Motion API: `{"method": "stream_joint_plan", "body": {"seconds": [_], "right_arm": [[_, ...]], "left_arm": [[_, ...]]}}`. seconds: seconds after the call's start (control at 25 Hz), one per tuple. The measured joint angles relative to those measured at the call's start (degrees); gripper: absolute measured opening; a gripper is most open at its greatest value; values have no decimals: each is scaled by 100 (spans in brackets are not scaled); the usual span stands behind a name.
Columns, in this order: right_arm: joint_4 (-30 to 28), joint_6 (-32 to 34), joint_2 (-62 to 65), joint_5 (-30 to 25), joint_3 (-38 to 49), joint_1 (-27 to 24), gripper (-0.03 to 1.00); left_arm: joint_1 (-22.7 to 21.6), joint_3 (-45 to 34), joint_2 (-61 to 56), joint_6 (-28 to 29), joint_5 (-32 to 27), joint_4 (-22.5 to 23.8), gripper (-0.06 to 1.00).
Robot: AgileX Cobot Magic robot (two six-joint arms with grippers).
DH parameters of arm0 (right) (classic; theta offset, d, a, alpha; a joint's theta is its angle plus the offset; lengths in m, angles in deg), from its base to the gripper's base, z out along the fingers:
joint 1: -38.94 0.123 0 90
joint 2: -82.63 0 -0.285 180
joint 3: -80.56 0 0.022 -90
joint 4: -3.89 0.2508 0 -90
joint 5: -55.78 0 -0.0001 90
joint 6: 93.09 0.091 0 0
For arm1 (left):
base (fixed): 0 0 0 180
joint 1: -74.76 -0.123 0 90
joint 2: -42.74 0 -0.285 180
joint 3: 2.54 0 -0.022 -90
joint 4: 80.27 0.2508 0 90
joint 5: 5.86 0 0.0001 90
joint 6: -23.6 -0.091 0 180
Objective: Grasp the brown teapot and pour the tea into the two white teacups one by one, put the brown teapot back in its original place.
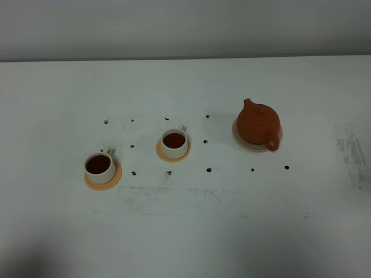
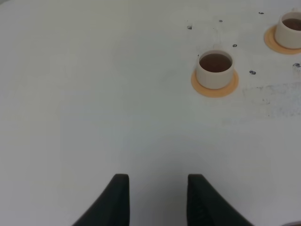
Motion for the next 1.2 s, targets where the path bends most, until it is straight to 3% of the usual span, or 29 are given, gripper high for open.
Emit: {"method": "stream_joint_plan", "body": {"seconds": [0.28,0.48,0.68,1.2], "right_arm": [[284,-13,786,-209,220,30,21],[740,-19,2253,223,1362,-404,21],[766,-135,3227,634,2397,-680,21],[723,-733,3964,571,2677,-1015,21]], "left_arm": [[0,0,0,0,0,0,31],[0,0,0,0,0,0,31],[0,0,0,0,0,0,31],[0,0,0,0,0,0,31]]}}
